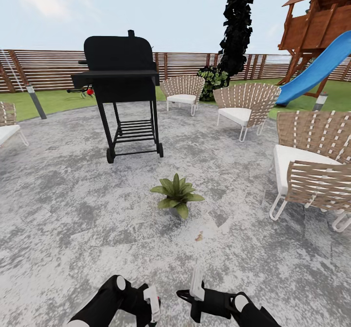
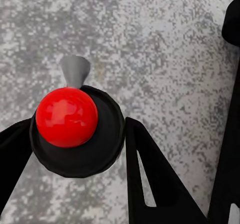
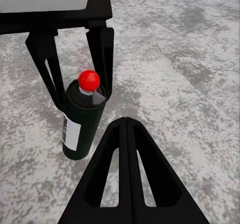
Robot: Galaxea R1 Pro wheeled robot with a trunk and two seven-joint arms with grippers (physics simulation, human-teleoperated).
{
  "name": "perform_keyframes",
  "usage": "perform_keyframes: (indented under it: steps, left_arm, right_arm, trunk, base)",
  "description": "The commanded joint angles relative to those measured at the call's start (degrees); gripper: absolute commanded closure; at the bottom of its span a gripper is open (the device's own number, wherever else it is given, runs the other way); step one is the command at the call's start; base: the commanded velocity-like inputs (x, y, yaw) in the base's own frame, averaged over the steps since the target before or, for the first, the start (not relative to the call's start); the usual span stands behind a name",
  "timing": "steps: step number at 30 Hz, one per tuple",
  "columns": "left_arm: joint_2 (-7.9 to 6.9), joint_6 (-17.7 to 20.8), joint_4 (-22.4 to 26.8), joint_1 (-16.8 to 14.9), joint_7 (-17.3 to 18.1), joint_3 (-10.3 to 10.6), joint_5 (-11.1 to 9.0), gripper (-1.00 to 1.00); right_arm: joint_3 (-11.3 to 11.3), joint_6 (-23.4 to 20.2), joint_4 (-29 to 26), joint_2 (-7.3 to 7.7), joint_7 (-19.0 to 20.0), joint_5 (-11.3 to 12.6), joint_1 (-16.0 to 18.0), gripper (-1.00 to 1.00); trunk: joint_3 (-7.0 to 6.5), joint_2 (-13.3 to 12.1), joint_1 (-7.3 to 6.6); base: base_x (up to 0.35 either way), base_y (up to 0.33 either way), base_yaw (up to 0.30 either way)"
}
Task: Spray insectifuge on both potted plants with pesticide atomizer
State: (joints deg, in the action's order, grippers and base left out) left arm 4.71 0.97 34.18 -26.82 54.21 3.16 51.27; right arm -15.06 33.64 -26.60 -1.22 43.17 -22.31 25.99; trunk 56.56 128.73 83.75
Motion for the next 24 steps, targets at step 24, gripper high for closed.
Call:
perform_keyframes:
  steps: [24]
  left_arm:
    - [3.12, -0.36, 0.18, -0.23, 0.13, -0.08, -0.15, 1.00]
  right_arm:
    - [0.03, 0.19, 0.06, -0.93, -0.02, -0.34, 0.02, 1.00]
  trunk:
    - [0.05, 0.02, -0.01]
  base:
    - [0.000, 0.000, 0.000]
